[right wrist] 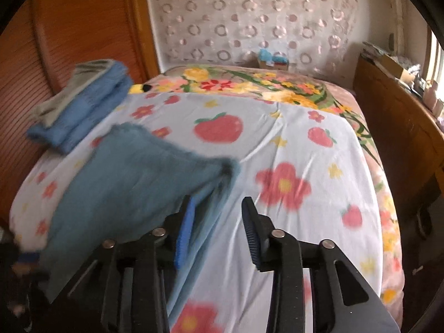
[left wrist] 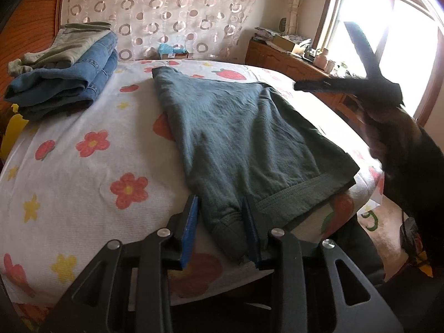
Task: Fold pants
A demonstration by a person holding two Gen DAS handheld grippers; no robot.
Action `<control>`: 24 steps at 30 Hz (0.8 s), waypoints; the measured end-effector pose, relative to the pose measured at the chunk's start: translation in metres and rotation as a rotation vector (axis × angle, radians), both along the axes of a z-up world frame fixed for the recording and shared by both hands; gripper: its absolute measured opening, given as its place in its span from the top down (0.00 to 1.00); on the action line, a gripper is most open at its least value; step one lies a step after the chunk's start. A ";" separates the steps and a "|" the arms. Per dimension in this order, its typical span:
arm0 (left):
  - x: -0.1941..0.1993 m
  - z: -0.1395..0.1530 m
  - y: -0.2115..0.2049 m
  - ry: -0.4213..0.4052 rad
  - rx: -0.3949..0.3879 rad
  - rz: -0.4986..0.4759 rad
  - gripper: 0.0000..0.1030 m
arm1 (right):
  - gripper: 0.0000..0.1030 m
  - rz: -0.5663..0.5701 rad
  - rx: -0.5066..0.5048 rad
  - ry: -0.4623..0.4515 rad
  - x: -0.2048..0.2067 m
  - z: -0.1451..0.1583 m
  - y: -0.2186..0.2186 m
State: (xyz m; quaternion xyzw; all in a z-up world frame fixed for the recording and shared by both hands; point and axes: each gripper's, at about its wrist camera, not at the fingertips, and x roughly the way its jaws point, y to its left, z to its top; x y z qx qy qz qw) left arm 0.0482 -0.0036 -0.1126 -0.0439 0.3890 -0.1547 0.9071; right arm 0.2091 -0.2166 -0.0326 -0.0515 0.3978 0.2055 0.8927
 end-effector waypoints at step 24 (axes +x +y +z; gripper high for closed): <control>0.001 0.001 0.001 0.003 0.012 0.008 0.67 | 0.46 0.021 -0.007 0.016 -0.126 -0.019 0.007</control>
